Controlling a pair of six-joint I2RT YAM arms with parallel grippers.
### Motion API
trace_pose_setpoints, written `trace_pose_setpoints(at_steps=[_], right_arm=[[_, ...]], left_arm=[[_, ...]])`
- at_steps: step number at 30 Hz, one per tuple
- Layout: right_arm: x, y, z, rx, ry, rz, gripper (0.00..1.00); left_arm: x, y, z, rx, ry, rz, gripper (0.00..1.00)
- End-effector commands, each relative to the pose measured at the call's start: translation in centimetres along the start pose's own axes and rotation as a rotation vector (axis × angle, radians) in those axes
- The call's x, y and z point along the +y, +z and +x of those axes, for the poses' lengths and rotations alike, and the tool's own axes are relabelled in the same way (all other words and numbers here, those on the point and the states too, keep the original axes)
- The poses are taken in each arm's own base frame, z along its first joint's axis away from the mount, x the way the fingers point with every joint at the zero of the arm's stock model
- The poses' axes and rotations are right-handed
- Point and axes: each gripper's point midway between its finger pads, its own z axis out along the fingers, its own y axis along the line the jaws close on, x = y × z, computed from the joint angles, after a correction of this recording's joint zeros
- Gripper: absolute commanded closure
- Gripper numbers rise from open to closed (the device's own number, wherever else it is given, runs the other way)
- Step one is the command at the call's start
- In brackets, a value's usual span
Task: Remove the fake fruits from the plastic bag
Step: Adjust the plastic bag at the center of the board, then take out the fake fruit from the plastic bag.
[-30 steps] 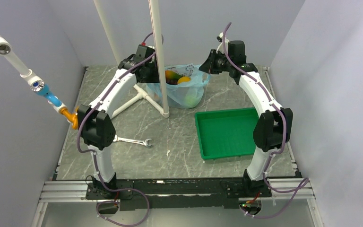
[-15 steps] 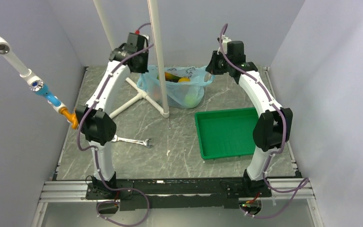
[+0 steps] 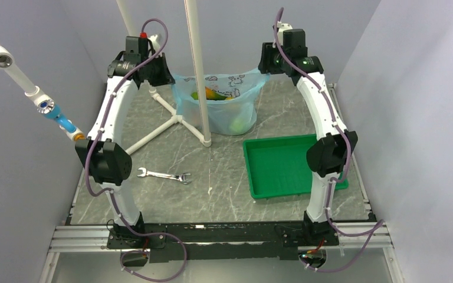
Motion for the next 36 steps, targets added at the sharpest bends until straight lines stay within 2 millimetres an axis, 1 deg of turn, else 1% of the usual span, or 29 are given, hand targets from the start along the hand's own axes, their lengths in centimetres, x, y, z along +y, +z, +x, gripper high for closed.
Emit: trace_pose_setpoints(at_steps=[1,2,3,4,5,7,9,10,11,13,15,17,19,20,21,22,23,25,29,31,33,34,36], right_arm=[[3.5,-5.2,-1.5,-0.029,-0.015,0.001,0.37],[4.5,-6.6,-2.4,-0.064,-0.037,0.006,0.29],[5.4,-7.5,-2.8,-0.080,-0.054,0.015,0.20],[6.3,-8.3,-3.3,-0.097,-0.063,0.018,0.18],[7.4,-9.0,-3.5,-0.107,-0.072,0.001,0.16],[10.8,-9.7,-3.6,-0.129,-0.080,-0.082,0.16],[13.7,-9.1,-2.8,-0.135,-0.061,-0.203,0.15],[14.6,-8.6,-2.3,-0.136,-0.040,-0.242,0.17],[15.3,-8.0,-1.8,-0.130,-0.020,-0.270,0.22],[16.2,-7.1,-1.3,-0.135,0.020,-0.300,0.37],[16.9,-6.6,-1.0,-0.165,0.038,-0.324,0.47],[16.9,-5.5,-0.4,-0.197,0.049,-0.328,0.54],[16.5,-3.6,0.7,-0.184,0.043,-0.301,0.63],[16.2,-2.5,1.3,-0.163,0.033,-0.284,0.74],[16.0,-0.8,2.5,-0.122,0.025,-0.266,0.81],[16.0,0.4,3.2,-0.094,0.016,-0.263,0.86],[16.0,1.4,4.0,-0.062,0.007,-0.258,0.90],[15.9,3.0,5.3,-0.021,-0.006,-0.249,0.94],[15.7,5.4,7.8,0.007,-0.052,-0.230,0.95],[15.1,6.7,8.9,0.019,-0.095,-0.188,0.90],[14.0,8.0,10.0,0.036,-0.142,-0.123,0.86],[13.6,8.4,10.7,0.051,-0.157,-0.100,0.84],[13.5,8.7,12.4,0.098,-0.177,-0.094,0.81]], left_arm=[[-3.9,-1.4,-1.4,-0.046,-0.028,0.183,1.00],[-4.0,-1.5,-1.4,-0.048,-0.029,0.188,1.00],[-4.1,-1.7,-1.4,-0.049,-0.027,0.190,1.00],[-4.0,-1.8,-1.5,-0.053,-0.023,0.188,1.00],[-3.9,-1.9,-1.6,-0.054,-0.018,0.181,1.00],[-3.8,-2.1,-1.7,-0.055,-0.014,0.172,1.00],[-3.5,-2.5,-1.8,-0.061,-0.017,0.165,1.00],[-3.5,-2.7,-2.0,-0.072,-0.018,0.165,1.00],[-3.6,-2.9,-2.1,-0.080,-0.018,0.167,1.00],[-3.7,-3.5,-2.6,-0.098,-0.023,0.170,1.00],[-4.1,-4.0,-3.0,-0.106,-0.028,0.190,1.00],[-4.4,-4.4,-3.4,-0.109,-0.030,0.202,1.00],[-4.4,-4.8,-3.6,-0.117,-0.031,0.205,1.00],[-4.4,-5.0,-3.8,-0.122,-0.032,0.208,1.00],[-4.5,-5.1,-3.8,-0.123,-0.034,0.214,1.00],[-4.6,-5.2,-3.8,-0.123,-0.037,0.224,1.00],[-4.8,-5.2,-3.7,-0.122,-0.038,0.233,1.00],[-5.0,-5.1,-3.6,-0.118,-0.044,0.245,1.00],[-5.1,-5.0,-3.3,-0.114,-0.055,0.258,1.00],[-5.1,-5.1,-3.4,-0.118,-0.055,0.257,1.00],[-4.9,-5.2,-3.5,-0.126,-0.051,0.240,1.00],[-4.7,-5.2,-3.5,-0.128,-0.049,0.232,1.00],[-4.3,-5.0,-3.6,-0.134,-0.049,0.209,1.00]])
